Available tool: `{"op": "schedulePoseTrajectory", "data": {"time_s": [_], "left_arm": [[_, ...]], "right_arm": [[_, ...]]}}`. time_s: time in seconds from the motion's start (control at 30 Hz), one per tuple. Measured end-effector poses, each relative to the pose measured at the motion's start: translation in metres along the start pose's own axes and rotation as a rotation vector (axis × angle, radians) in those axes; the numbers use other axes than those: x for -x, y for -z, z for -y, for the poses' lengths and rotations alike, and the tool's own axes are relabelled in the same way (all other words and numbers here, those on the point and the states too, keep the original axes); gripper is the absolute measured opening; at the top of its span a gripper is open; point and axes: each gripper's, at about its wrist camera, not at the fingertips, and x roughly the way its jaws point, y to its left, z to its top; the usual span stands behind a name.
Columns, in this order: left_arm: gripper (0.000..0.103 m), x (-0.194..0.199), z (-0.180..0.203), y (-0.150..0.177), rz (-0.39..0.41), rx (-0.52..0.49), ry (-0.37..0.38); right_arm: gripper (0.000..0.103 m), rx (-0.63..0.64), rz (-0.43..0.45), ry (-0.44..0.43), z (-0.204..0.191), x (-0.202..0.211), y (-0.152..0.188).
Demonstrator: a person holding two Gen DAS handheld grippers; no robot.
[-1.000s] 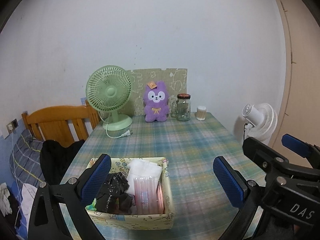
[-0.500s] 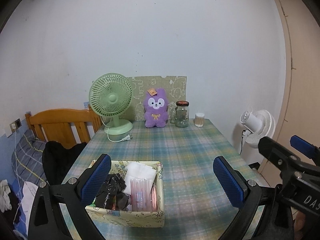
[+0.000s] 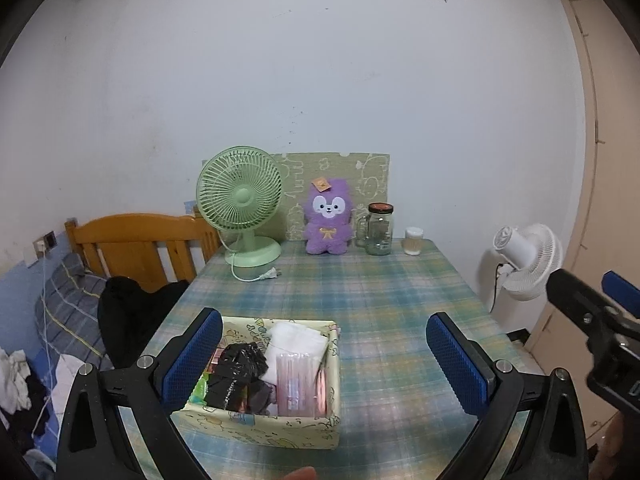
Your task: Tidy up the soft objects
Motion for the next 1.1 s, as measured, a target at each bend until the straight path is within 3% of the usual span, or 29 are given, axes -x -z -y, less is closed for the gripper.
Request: {"op": "schedulePoseTrajectory", "data": {"time_s": [1.1], "left_arm": [[0.103,0.0028,-0.0045,-0.0002,0.006,0.008,0.025]], "right_arm": [[0.099,-0.006,-0.012,0.002,0.0014,-0.0011,0.0044]]}}
